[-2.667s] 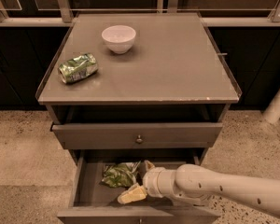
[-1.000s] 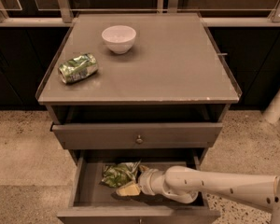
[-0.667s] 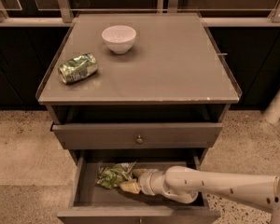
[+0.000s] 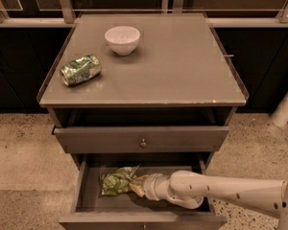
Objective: Pick green can from middle drawer and place on counter
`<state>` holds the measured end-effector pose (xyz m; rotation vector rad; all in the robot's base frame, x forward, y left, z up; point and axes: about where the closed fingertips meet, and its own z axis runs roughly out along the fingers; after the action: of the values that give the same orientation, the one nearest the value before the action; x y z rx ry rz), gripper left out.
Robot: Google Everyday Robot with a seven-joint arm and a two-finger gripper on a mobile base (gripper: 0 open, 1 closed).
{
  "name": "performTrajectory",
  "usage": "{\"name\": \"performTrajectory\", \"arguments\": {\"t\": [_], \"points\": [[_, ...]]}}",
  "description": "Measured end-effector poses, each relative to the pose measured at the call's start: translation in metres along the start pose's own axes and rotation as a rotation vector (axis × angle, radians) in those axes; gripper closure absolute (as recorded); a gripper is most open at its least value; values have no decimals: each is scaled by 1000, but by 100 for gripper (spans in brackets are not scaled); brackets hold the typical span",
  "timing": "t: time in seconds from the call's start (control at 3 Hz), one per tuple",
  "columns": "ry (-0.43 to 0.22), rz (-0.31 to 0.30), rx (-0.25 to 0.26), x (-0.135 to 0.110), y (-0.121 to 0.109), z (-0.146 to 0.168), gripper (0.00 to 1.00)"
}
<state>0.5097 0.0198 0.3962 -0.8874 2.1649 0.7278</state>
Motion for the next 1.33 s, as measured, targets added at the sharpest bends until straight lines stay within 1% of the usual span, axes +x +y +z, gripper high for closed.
{"name": "performTrajectory", "arguments": {"t": [0.33, 0.67, 1.0, 1.33], "points": [[0, 0, 0, 0, 0, 0, 100], [3, -6, -15, -4, 2, -14, 100], [24, 12, -24, -5, 2, -66, 100], [70, 24, -14, -14, 2, -148, 100]]}}
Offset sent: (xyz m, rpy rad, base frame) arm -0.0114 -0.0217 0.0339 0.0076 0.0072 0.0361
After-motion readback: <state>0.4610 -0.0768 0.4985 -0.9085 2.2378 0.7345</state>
